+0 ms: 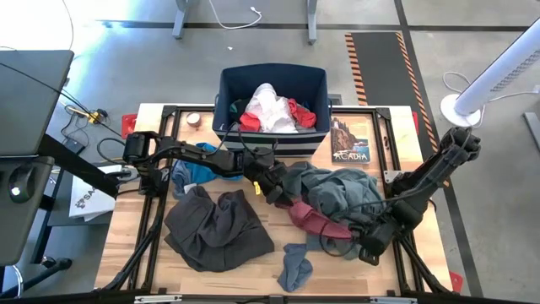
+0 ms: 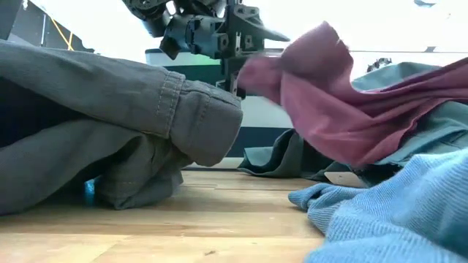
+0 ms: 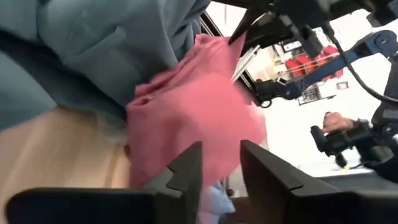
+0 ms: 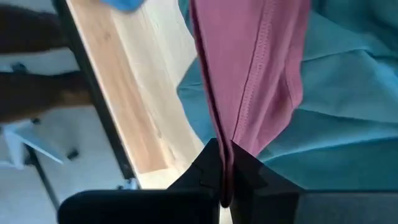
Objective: Sort clothes
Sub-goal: Put the pink skirt into the blue laundry bin
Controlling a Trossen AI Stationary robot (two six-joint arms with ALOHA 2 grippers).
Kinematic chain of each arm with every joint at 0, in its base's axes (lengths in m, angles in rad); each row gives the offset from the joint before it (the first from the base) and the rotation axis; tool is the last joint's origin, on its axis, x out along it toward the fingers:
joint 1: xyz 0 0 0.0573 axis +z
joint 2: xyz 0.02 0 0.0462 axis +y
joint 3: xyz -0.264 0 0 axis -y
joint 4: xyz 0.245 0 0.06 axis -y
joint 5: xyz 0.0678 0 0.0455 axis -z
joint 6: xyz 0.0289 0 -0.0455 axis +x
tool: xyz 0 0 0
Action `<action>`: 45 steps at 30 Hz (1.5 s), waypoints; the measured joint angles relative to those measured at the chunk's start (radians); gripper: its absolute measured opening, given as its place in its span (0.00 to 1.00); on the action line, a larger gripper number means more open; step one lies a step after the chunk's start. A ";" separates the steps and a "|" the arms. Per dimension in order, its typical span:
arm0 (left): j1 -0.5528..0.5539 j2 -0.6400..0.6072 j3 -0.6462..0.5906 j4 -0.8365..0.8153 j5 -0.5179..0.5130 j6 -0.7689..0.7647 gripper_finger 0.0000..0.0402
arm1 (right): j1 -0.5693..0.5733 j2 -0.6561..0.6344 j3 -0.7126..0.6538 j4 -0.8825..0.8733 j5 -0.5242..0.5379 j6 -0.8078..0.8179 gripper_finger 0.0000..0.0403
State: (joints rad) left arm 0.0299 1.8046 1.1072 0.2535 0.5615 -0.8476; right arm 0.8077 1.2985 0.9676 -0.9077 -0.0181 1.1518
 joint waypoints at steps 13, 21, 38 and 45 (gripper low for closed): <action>0.044 0.000 -0.001 -0.074 0.208 0.029 0.49 | 0.000 -0.055 0.000 0.015 0.086 0.090 0.00; -0.102 0.000 0.032 -0.002 0.110 0.413 0.45 | -0.059 -0.080 0.000 0.011 0.064 0.165 0.00; -0.327 0.085 0.034 -0.215 -0.495 1.092 0.42 | -0.219 -0.272 0.000 -0.032 0.097 0.044 0.00; -0.359 0.161 0.035 -0.201 -0.606 1.223 0.42 | -0.259 -0.292 0.000 -0.033 0.070 0.018 0.00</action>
State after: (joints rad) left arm -0.3290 1.9660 1.1419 0.0527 -0.0443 0.3751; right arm 0.5483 1.0069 0.9678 -0.9408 0.0515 1.1696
